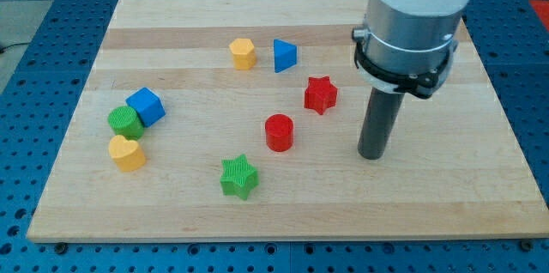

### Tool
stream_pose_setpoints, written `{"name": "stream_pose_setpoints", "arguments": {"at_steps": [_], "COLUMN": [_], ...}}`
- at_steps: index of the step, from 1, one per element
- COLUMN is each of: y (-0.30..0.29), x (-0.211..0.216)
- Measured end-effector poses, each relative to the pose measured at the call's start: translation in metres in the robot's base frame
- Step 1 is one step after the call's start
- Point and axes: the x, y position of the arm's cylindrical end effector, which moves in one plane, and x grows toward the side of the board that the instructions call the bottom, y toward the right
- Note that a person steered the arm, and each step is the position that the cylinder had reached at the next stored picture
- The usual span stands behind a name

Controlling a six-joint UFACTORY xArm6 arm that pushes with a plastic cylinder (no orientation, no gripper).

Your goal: Place the blue triangle in between yellow hexagon and red star

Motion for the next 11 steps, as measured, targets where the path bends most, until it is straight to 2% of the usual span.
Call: {"name": "stream_pose_setpoints", "arguments": {"at_steps": [9,10,11], "y": [0.083,0.070,-0.014], "x": [0.010,-0.015,-0.055]}}
